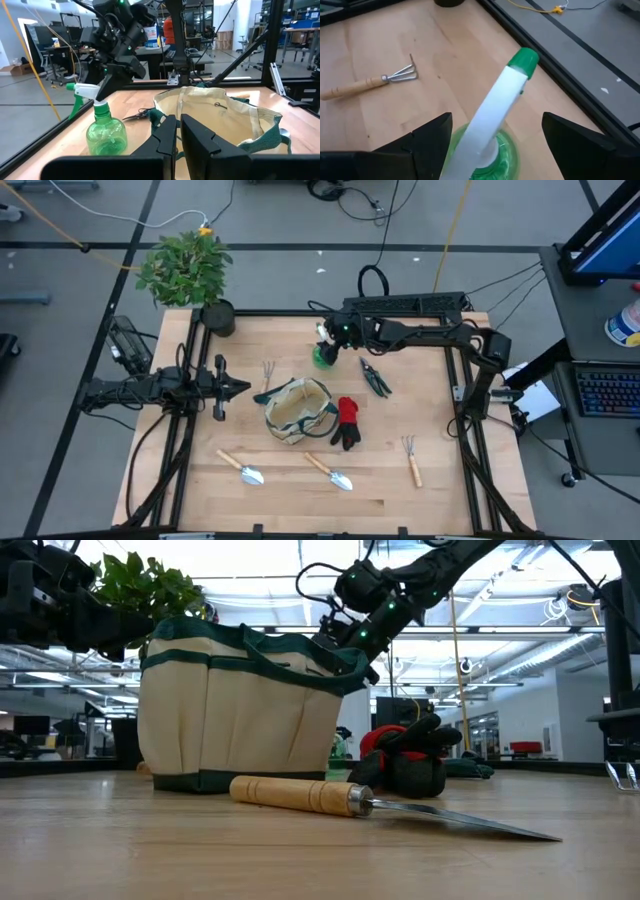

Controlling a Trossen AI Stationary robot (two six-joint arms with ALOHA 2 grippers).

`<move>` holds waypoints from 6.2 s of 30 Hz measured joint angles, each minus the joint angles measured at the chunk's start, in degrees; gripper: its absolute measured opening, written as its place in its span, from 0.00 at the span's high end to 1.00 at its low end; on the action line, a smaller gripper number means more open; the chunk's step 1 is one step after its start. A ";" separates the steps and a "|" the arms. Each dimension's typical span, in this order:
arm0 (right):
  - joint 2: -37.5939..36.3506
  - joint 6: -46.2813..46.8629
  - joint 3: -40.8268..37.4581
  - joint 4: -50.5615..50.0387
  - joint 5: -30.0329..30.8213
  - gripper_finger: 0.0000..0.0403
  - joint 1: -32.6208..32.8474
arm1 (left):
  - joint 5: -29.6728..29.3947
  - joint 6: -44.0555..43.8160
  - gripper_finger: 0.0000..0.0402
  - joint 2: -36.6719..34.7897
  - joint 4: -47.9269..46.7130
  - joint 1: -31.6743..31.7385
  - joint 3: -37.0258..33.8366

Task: Pick & Place Garden tools in Gardening bag
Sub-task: Put the green spray bottle into the gardening bag, then put the red gloves into the gardening bag

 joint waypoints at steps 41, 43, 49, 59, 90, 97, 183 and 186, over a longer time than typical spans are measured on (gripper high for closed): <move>-3.66 1.52 -0.13 2.01 0.08 0.89 0.13 | -0.12 -0.07 0.92 0.00 -0.01 -0.01 -0.04; -6.32 1.50 -0.13 2.24 -0.15 0.89 0.33 | -0.10 -0.07 0.92 0.01 0.00 0.00 -0.04; -16.74 1.65 -0.11 2.01 -5.19 0.89 1.33 | -0.07 -0.07 0.92 -0.01 0.00 0.00 -0.04; -27.16 6.02 -0.03 2.63 -22.83 0.89 5.54 | -0.05 -0.07 0.92 0.01 0.00 -0.02 -0.07; -14.08 1.09 -0.02 8.42 -17.22 0.89 14.25 | 0.06 -1.03 0.92 -0.01 -0.02 -0.02 -0.09; -13.20 -0.47 -0.02 5.54 -10.73 0.89 16.38 | 0.06 -1.19 0.92 0.01 -0.02 -0.02 -0.09; -18.45 -20.95 -0.63 -47.01 -11.98 0.58 26.90 | 3.59 -1.89 0.92 -0.01 -0.11 -0.01 -0.09; -18.55 -26.82 -2.48 -46.57 -11.70 0.58 28.41 | 5.20 -2.09 0.92 0.00 -0.20 -0.02 -0.11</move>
